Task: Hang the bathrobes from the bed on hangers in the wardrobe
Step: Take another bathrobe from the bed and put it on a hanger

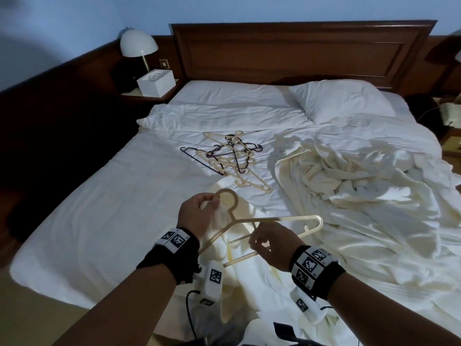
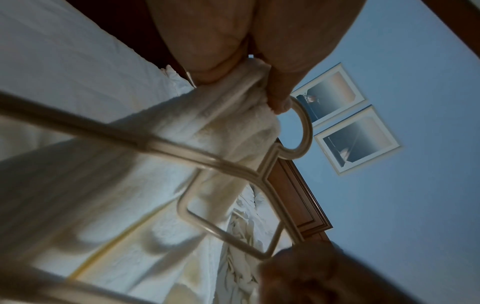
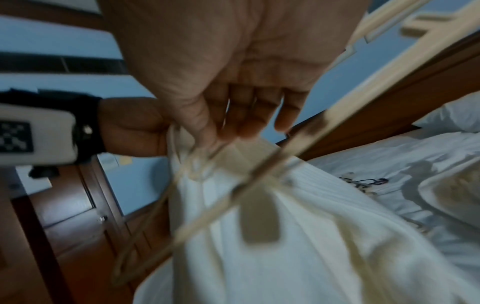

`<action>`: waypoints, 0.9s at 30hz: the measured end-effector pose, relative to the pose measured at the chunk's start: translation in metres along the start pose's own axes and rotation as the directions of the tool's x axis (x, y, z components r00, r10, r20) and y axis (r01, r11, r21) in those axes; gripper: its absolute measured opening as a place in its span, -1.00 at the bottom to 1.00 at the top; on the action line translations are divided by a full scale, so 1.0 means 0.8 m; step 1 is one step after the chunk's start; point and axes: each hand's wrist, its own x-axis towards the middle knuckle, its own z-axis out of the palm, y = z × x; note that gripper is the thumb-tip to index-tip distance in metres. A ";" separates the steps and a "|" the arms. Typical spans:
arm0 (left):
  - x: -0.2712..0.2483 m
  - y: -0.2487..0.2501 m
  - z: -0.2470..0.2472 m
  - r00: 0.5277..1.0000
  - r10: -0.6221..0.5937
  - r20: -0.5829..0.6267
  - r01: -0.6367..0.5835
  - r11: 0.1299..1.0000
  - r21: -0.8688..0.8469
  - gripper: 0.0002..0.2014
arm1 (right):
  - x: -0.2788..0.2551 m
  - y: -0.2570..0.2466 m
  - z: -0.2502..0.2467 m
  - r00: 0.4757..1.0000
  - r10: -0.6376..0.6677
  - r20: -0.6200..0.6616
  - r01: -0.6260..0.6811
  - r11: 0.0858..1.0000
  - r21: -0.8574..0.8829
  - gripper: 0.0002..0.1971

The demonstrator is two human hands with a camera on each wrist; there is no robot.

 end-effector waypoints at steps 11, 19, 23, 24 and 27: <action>-0.033 0.015 0.024 0.991 0.057 0.119 -0.047 0.995 -0.082 -0.94 | 0.044 -0.024 -0.002 0.972 0.229 -0.047 -0.206 0.936 0.285 -0.64; -0.034 0.014 0.009 0.978 -0.007 0.209 0.045 0.983 -0.176 -0.64 | 0.051 -0.030 0.005 0.961 0.272 -0.046 -0.229 0.880 0.415 -0.97; -0.032 0.013 0.002 0.975 0.016 0.223 0.021 0.987 -0.162 -0.65 | 0.050 -0.036 0.006 0.958 0.286 -0.003 -0.240 0.810 0.535 -0.95; -0.033 0.014 0.001 0.973 0.014 0.232 0.024 0.987 -0.160 -0.65 | 0.049 -0.037 0.006 0.958 0.288 0.002 -0.241 0.800 0.549 -0.95; -0.035 0.014 0.001 0.965 0.002 0.261 0.043 0.985 -0.168 -0.67 | 0.046 -0.038 0.003 0.958 0.287 -0.011 -0.235 0.806 0.543 -0.97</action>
